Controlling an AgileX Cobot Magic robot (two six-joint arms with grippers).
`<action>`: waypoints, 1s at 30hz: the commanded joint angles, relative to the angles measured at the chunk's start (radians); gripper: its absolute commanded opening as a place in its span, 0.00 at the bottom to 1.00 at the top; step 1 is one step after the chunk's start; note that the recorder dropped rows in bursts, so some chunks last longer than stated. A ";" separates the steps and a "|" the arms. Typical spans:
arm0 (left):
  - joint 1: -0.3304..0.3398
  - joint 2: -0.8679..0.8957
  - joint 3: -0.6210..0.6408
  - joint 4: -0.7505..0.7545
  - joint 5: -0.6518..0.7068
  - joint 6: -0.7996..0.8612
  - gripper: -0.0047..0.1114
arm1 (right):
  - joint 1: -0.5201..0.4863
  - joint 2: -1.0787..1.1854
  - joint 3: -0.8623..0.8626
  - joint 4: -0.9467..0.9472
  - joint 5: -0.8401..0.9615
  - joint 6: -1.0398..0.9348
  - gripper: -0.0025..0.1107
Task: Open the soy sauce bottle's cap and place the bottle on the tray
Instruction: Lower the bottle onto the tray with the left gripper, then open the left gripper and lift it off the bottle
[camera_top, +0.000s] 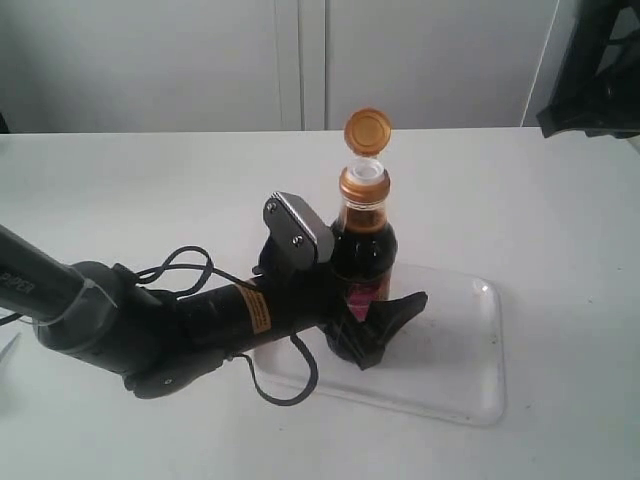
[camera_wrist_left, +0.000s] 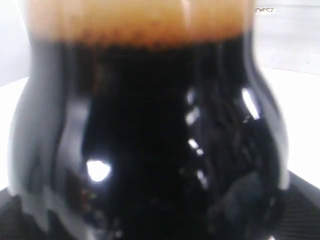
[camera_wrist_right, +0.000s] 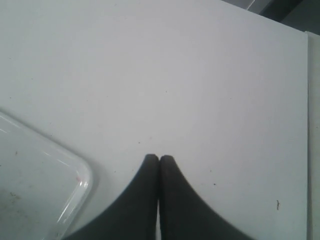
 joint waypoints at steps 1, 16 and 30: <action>0.000 -0.034 0.008 -0.005 -0.003 0.008 0.95 | -0.008 -0.003 0.005 0.005 -0.004 0.008 0.02; 0.000 -0.176 0.008 0.044 -0.003 0.067 0.95 | -0.008 -0.003 0.005 0.005 -0.006 0.008 0.02; 0.000 -0.277 0.008 -0.034 0.034 0.092 0.95 | -0.008 -0.003 0.005 0.022 -0.006 0.008 0.02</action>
